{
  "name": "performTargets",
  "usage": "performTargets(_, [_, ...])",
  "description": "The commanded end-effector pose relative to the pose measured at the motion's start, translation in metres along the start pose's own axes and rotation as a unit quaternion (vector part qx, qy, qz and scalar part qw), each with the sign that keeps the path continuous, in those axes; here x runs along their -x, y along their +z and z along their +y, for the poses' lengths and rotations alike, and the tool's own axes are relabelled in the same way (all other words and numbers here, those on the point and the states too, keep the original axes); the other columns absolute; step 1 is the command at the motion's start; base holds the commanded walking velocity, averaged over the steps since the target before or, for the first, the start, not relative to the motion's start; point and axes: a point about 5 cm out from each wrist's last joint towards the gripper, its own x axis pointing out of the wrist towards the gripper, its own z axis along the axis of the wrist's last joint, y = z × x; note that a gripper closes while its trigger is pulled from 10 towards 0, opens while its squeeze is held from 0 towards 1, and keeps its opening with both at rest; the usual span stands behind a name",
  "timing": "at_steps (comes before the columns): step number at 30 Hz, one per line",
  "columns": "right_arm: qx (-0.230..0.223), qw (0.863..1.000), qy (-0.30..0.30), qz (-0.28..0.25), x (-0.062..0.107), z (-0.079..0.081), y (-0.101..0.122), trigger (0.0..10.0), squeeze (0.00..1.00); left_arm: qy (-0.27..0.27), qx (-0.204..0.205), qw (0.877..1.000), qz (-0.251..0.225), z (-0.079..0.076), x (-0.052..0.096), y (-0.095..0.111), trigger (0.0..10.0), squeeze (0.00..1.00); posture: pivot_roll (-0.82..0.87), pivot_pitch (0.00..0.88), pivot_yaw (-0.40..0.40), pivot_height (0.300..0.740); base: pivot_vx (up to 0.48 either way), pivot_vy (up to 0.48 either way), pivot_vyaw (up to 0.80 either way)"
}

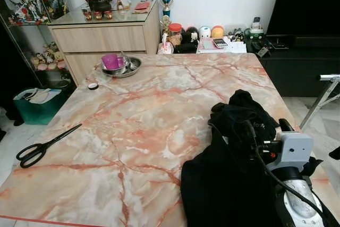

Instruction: Hang hanger

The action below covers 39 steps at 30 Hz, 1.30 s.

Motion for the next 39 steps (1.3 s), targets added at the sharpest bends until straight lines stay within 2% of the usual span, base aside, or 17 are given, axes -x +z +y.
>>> performTargets(1, [0.004,1.0,0.004,-0.006,-0.003,0.001,0.002,10.0,0.0,0.019,-0.005,1.0,-0.012,0.027,0.008,0.002,10.0,0.0,0.03,0.0,0.045,0.74,0.0,0.0,0.0])
performTargets(11, [0.005,1.0,0.007,-0.005,-0.004,0.001,0.002,10.0,0.0,0.018,-0.003,1.0,-0.015,0.033,0.011,-0.002,10.0,0.0,0.04,0.002,0.037,0.74,0.0,0.0,0.0])
performTargets(18, [0.003,1.0,0.013,-0.006,-0.005,0.004,0.002,10.0,0.0,0.0,-0.004,1.0,-0.026,0.025,0.009,0.002,10.0,0.0,0.03,0.011,0.035,0.74,0.0,0.0,0.0])
performTargets(35, [-0.001,1.0,0.011,-0.007,-0.006,0.006,0.002,10.0,0.0,-0.006,0.004,1.0,-0.022,0.02,0.007,-0.001,10.0,0.0,0.04,0.019,0.038,0.74,0.0,0.0,0.0])
performTargets(39, [-0.001,1.0,0.01,-0.007,-0.006,0.006,0.002,10.0,0.0,-0.004,0.006,1.0,-0.016,0.02,0.008,-0.004,10.0,0.0,0.04,0.019,0.039,0.74,-0.25,0.0,0.0])
